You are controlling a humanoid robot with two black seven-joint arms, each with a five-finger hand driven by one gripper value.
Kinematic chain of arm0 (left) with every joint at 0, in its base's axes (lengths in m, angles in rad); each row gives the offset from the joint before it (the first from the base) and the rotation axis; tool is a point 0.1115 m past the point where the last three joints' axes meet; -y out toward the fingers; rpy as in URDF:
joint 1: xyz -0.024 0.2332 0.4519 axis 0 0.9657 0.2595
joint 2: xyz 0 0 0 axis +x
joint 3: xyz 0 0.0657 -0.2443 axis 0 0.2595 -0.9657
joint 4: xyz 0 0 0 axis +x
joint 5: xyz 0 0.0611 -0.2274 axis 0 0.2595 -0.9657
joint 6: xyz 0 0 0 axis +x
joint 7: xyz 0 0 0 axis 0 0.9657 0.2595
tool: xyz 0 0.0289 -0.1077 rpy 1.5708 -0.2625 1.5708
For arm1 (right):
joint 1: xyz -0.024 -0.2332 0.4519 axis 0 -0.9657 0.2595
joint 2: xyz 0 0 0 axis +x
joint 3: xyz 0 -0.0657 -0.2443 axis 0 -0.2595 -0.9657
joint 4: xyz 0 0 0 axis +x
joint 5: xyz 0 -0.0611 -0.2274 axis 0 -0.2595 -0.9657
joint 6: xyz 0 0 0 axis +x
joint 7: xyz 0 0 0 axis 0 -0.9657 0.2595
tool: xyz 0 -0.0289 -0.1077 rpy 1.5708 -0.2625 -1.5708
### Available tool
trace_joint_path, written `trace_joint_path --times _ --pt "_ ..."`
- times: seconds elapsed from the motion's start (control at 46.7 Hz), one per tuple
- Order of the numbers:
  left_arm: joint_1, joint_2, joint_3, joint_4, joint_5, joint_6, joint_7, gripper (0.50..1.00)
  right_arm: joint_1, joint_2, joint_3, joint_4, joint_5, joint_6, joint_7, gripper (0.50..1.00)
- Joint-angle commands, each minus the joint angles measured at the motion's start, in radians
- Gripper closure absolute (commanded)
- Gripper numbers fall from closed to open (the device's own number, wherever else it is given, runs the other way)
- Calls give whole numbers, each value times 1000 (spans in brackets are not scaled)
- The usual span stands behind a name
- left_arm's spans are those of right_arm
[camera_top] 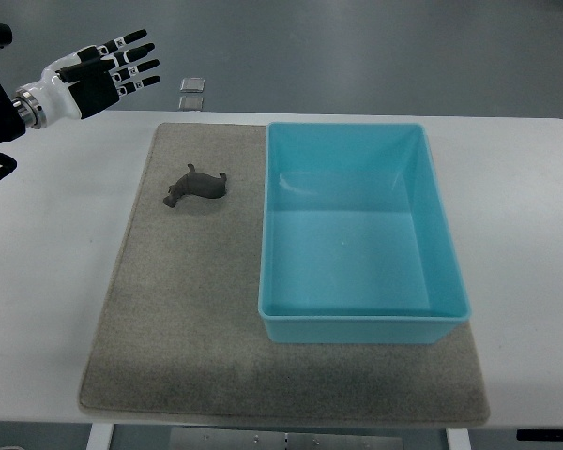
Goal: Place brown hippo in blue box with left hand
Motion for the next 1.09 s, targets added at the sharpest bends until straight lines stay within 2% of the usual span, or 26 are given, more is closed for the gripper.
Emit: trace_joint_path --times 0.0,0.193,0.278,0.428,0.642,0.728,0.835,1.07 --pt "-2 6 6 -3 111 0 -65 500 0 0 0 0 0 0 0 564" --pt "-30 23 7 -23 379 0 -217 501 0 0 0 0 0 0 0 564" --pt "-31 23 7 -23 467 0 -260 501 0 0 0 0 0 0 0 564" --pt "-48 23 71 -33 550 0 -269 501 0 0 0 0 0 0 0 564" --pt "-62 74 134 -153 692 0 -274 501 0 0 0 0 0 0 0 564" --pt "-57 92 134 -199 766 0 -298 501 0 0 0 0 0 0 0 564" --pt "-50 95 141 -233 835 37 -322 501 0 0 0 0 0 0 0 564" --pt "-46 98 185 -305 1016 111 -322 501 0 0 0 0 0 0 0 564"
